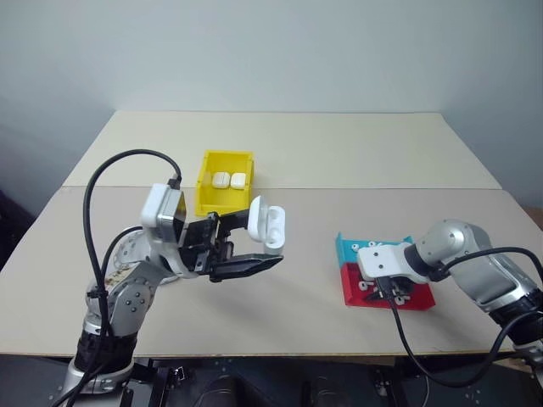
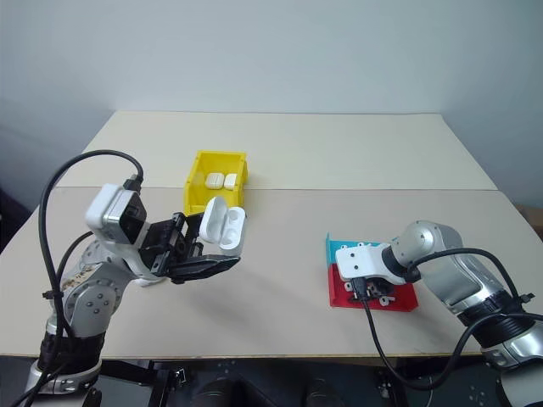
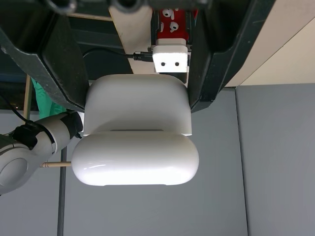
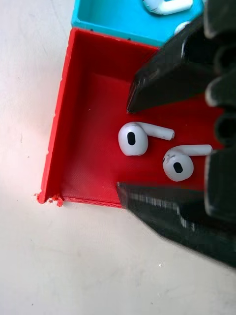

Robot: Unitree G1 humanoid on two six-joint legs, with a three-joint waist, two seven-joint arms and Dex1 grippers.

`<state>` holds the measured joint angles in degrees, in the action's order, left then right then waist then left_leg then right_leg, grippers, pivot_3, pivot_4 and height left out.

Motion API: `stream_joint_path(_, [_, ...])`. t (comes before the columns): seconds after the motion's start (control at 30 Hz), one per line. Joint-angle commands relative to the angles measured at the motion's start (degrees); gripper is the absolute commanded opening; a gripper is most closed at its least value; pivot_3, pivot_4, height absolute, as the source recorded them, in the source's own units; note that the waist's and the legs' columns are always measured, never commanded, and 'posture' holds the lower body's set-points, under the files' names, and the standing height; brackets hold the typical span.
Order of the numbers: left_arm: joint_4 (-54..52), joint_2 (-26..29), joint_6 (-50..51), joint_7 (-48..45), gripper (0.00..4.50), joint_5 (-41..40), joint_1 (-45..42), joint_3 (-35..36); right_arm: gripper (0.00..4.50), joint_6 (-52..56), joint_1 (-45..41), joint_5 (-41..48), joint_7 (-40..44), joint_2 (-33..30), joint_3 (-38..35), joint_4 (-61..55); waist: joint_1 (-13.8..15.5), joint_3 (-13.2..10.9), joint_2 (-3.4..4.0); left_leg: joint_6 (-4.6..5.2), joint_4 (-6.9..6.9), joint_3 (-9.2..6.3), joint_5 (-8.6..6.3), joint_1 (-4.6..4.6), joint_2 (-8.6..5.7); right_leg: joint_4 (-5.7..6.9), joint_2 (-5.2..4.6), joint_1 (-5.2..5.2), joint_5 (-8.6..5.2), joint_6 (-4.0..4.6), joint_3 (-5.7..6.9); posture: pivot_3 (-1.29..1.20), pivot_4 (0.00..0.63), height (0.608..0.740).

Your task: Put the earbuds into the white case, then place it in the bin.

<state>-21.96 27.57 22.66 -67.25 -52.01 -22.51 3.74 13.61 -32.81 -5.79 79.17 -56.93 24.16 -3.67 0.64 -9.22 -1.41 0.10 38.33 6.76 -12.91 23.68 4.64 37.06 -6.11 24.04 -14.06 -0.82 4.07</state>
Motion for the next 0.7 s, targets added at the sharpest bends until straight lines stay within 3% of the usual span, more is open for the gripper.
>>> stream_joint_path(0.03, [-2.2, 0.7, 0.2, 0.8, 2.75, -1.4, -0.1, 1.6, 1.4, -1.5, 0.0, -1.7, -0.4, 0.2, -0.6, 0.9, 0.0, 0.0, 0.0, 0.0, 0.0, 0.0, 0.0, -0.01, 0.0, 0.0, 0.0, 0.0, 0.0, 0.0, 0.0, 0.0, 0.15, 0.74])
stream_joint_path(0.13, [-2.5, 0.9, 0.3, 1.0, 2.75, -1.6, 0.0, 1.5, 0.64, -1.2, 0.4, -1.6, -0.4, 0.5, -0.9, 0.9, 0.0, 0.0, 0.0, 0.0, 0.0, 0.01, 0.0, -0.11, 0.0, 0.0, 0.0, -0.09, 0.0, 0.0, 0.0, 0.0, 0.15, 0.74])
stream_joint_path(0.3, [-2.4, 1.1, 0.5, 1.3, 2.75, -2.0, -0.1, 1.5, 0.63, 1.9, 1.4, 0.3, -0.8, 0.9, -2.6, -0.9, 0.0, 0.0, 0.0, 0.01, 0.0, 0.01, -0.01, -0.14, 0.0, 0.0, 0.0, -0.12, 0.0, 0.0, 0.0, 0.0, 0.15, 0.74])
stream_joint_path(0.4, [-1.6, 0.9, 0.8, 1.2, 2.75, -2.5, -0.5, 1.3, 0.63, 9.7, 2.5, 6.2, -0.1, 1.1, -7.6, -5.0, 0.0, 0.0, 0.0, 0.01, -0.01, 0.0, 0.0, -0.13, 0.0, 0.0, 0.0, -0.11, 0.0, 0.0, 0.0, 0.0, 0.15, 0.74])
stream_joint_path(0.57, [0.6, 0.8, 1.0, -0.4, 2.75, -2.5, -2.5, 1.0, 0.63, 23.0, 4.2, 22.4, -2.2, 3.1, -21.9, -12.5, 0.1, 0.0, 0.0, 0.02, -0.01, -0.02, -0.01, -0.01, 0.0, 0.0, 0.0, -0.02, 0.01, 0.01, 0.0, 0.0, 0.15, 0.74])
stream_joint_path(0.63, [2.3, 0.5, 1.1, -1.5, 2.75, -2.6, -3.9, 0.7, 0.63, 24.1, 6.0, 29.8, -5.9, 7.5, -30.3, -14.8, 0.1, 0.0, -0.01, 0.04, -0.01, -0.05, -0.02, -0.03, 0.0, 0.0, 0.01, -0.06, 0.01, 0.01, 0.02, 0.0, 0.15, 0.74])
stream_joint_path(0.7, [4.3, 0.2, 1.6, -3.1, 2.75, -3.3, -6.2, 0.4, 0.63, 26.3, 6.7, 38.1, -15.5, 16.6, -39.0, -18.9, 0.1, 0.0, -0.05, 0.05, -0.02, -0.09, -0.03, -0.05, 0.0, -0.02, 0.02, -0.11, 0.01, 0.01, 0.05, 0.0, 0.15, 0.74])
